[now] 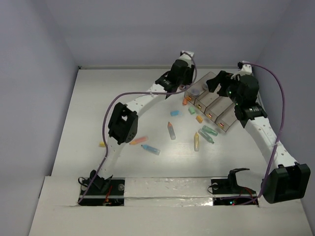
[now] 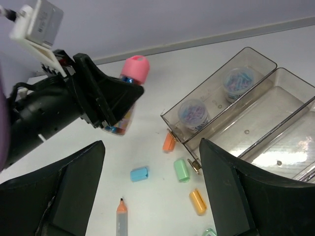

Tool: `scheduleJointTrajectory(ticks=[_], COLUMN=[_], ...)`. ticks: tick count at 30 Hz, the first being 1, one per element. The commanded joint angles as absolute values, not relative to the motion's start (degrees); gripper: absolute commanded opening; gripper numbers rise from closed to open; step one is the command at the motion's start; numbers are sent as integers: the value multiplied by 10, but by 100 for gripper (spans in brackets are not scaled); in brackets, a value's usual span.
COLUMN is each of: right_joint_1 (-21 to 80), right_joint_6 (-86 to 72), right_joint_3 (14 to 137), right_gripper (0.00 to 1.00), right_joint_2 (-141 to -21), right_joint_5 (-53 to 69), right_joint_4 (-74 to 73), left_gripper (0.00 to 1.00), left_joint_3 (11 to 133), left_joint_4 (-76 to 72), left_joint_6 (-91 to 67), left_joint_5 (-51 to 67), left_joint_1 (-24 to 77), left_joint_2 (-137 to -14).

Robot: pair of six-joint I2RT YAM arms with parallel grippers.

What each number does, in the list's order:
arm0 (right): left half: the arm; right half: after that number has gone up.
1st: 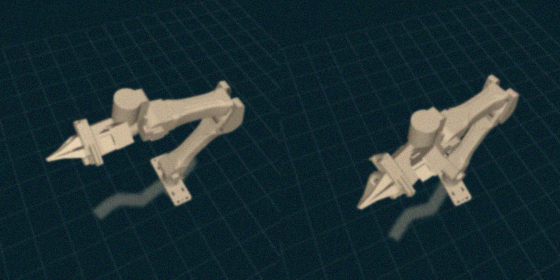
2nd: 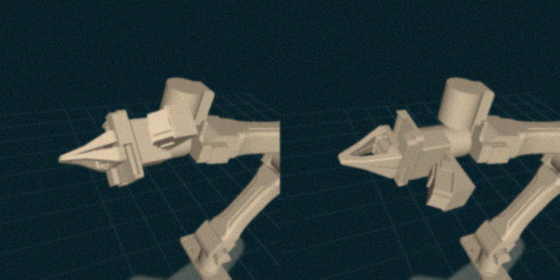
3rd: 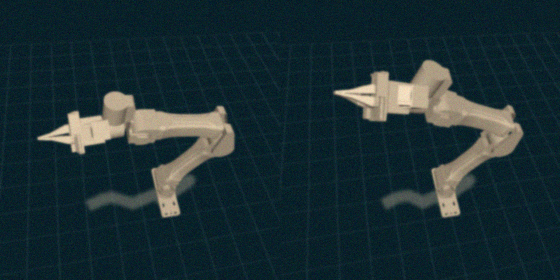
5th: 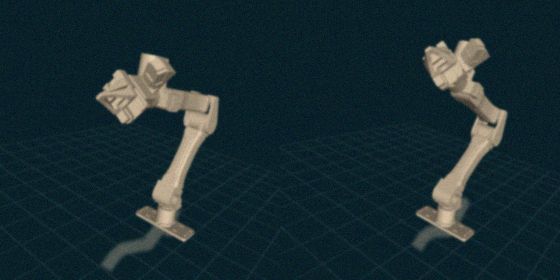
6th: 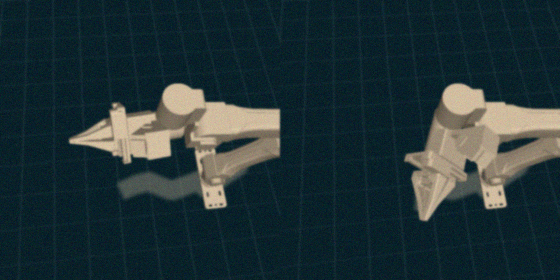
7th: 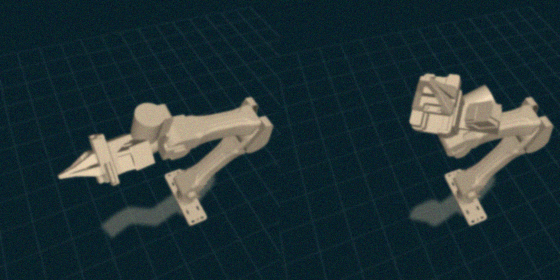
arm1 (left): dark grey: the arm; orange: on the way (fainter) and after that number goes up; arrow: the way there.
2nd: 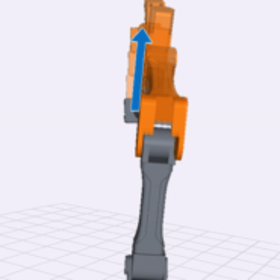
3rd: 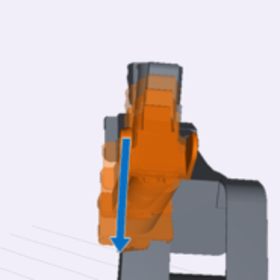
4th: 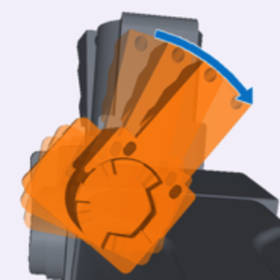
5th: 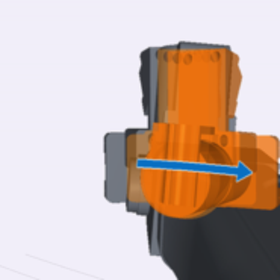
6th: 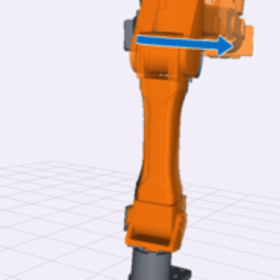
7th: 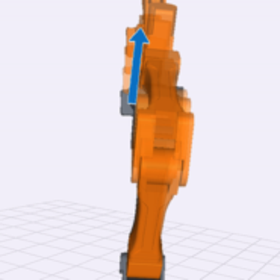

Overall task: Sort the stationery into containers
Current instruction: Pick up the stationery from the center of the board, then place the stationery in the storage box.

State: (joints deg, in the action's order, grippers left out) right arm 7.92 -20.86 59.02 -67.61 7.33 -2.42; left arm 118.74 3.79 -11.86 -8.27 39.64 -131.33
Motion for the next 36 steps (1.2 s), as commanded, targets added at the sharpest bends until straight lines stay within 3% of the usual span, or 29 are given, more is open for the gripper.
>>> scheduleJointTrajectory(ticks=[1,5,12,19,36], right_joint_1=[78,78,78,78,78], right_joint_6=[-214,-218,-227,-229,-235], right_joint_3=[580,564,556,570,572], right_gripper=[83,84,84,84,84], right_joint_2=[-640,-580,-479,-466,-467], right_joint_5=[49,4,-26,18,42], right_joint_4=[14,14,18,3,1], left_gripper=[2,2,2,2,1], left_joint_3=[1238,1301,1304,1374,1386], left_joint_4=[-7,-3,-87,-118,-185], left_joint_6=[-50,-44,-58,-44,-62], left_joint_5=[-5,32,84,106,116], left_joint_1=[445,459,459,470,475], left_joint_2=[-1303,-1347,-1387,-1460,-1511])
